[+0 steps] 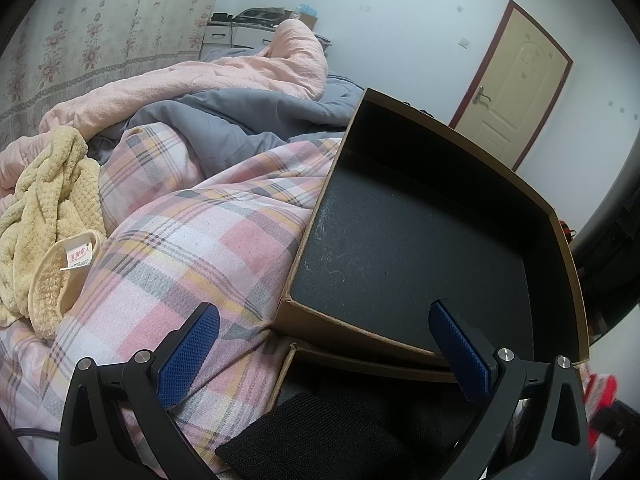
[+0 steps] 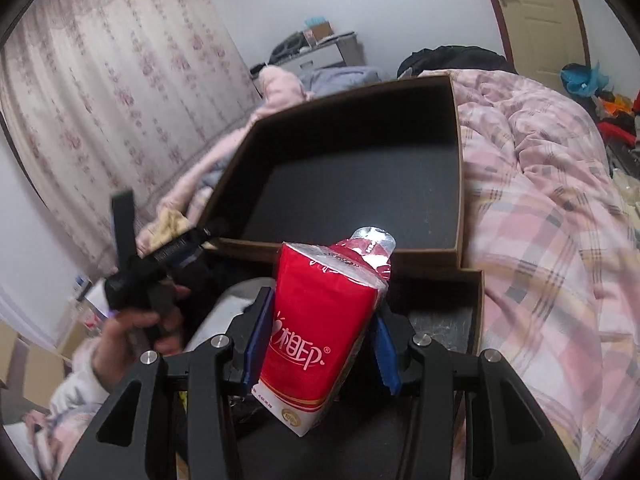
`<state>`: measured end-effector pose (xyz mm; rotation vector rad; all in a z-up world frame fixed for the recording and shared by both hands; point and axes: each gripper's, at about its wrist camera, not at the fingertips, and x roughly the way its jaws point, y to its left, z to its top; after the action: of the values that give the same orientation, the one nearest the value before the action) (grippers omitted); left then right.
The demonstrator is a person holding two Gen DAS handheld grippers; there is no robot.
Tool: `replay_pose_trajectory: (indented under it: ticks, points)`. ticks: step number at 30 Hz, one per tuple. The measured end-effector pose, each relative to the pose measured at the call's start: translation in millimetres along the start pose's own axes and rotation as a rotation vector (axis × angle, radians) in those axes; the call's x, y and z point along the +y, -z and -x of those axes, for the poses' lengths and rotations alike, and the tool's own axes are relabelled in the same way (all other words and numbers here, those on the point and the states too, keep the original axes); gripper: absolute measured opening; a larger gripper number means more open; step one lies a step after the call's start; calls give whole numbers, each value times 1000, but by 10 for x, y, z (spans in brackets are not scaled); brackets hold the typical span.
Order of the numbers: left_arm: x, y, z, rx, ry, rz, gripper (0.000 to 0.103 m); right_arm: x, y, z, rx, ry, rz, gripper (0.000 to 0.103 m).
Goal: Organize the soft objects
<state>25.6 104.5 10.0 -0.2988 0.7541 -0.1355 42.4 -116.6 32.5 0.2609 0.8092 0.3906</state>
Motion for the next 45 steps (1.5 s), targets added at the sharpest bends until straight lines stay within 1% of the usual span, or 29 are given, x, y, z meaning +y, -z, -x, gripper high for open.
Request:
replay_pose_trajectory:
  ticks: [2,9,17,24,25,27,28,29,32,35,37,39,40,42,45]
  points:
    - [0,2,2,-1,-1,0,103,20,-36,-94,13,5,10,42]
    - [-17,-5,-3,-4,-4,-2,103,88,-109,-275,65,80,92,42]
    - [-12,-4,4,-5,-5,-3,103,-37,-152,-312,92,68,92,42]
    - [-9,-2,4,-4,-3,-2,103,-78,-171,-221,99,67,95,45]
    - [-7,-4,4,-3,-2,-1,103,-83,-182,-201,99,69,92,47]
    - [-3,-6,5,-2,0,1,103,-66,-206,-179,103,92,96,59]
    - [-1,-4,7,-2,0,2,103,-32,-232,-180,106,107,104,70]
    - [-2,-5,7,-2,0,2,103,9,-257,-176,106,123,117,77]
    - [2,-3,9,-2,1,2,103,92,-310,-98,84,158,156,78]
    - [0,-6,7,-2,1,2,103,126,-399,22,27,157,156,78]
    - [2,-5,8,-2,1,2,103,140,-494,90,-32,174,145,78]
    - [0,-8,6,-2,1,2,103,142,-576,111,-90,185,131,84]
    - [1,-6,7,-2,1,2,103,132,-611,111,-125,190,124,89]
    - [2,-5,7,-2,1,3,103,110,-642,74,-183,209,111,90]
    - [2,-9,7,-2,1,3,103,83,-617,-36,-241,225,100,90]
